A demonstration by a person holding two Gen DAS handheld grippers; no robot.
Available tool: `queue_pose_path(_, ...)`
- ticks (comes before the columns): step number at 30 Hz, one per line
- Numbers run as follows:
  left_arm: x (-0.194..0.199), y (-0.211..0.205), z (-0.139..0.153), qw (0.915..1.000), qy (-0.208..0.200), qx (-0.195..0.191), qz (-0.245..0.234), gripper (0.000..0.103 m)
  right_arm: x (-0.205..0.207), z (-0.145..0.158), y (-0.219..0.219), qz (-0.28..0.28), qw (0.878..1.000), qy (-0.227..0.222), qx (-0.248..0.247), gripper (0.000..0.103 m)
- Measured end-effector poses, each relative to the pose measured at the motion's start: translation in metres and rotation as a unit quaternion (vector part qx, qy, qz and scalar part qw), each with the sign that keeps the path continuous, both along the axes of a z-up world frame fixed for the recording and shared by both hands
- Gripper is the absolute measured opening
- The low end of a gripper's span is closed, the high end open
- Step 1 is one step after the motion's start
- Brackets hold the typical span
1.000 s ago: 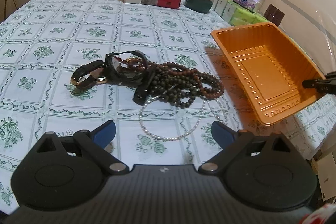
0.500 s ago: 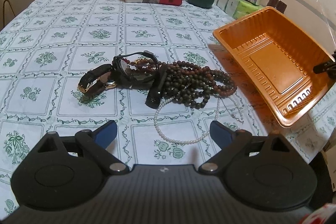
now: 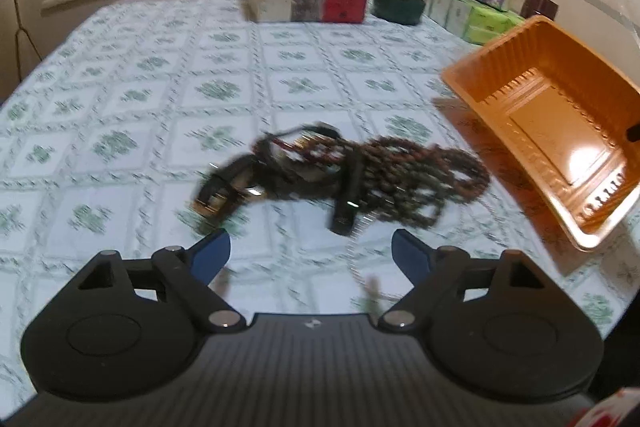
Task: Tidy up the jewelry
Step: 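Grasp the black-strap watch with the left gripper while the right gripper holds the tray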
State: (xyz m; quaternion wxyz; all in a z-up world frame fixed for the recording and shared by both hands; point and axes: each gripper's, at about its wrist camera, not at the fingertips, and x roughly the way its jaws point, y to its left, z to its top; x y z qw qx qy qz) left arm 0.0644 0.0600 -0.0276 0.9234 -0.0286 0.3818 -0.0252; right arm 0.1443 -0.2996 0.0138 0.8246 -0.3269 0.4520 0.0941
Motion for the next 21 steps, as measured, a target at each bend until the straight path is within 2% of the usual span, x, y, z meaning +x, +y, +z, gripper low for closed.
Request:
queue_pose_path(5,0.01,0.022,0.0,0.9985,-0.016,0.053,0.007,0.075,0.0,0.0,-0.001,0.0,1.0,0.0,0.001,0.005)
queue_pose_path(11,0.029,0.03,-0.008,0.9947,-0.011,0.092,-0.045,0.062,0.0,0.0,-0.001,-0.001,1.0,0.0,0.001,0.005)
queue_pose_path(14,0.038,0.031,-0.011,0.9934,0.0,0.099,-0.058,0.044,0.001,-0.001,-0.002,-0.001,1.0,0.001,0.001,0.005)
queue_pose_path(16,0.044,0.033,-0.012,0.9943,0.008,0.092,-0.054,0.025,0.001,-0.001,-0.003,-0.001,1.0,0.001,0.001,0.005)
queue_pose_path(17,0.046,0.035,-0.011,0.9946,0.013,0.089,-0.053,0.019,0.001,-0.001,-0.003,-0.001,1.0,0.001,0.001,0.006)
queue_pose_path(19,0.048,0.037,-0.008,0.9943,0.019,0.093,-0.049,0.014,0.002,-0.001,-0.004,-0.002,1.0,0.001,0.003,0.006)
queue_pose_path(21,0.047,0.039,-0.001,0.9945,0.02,0.092,-0.046,0.014,0.002,-0.002,-0.003,-0.003,1.0,0.001,0.003,0.006)
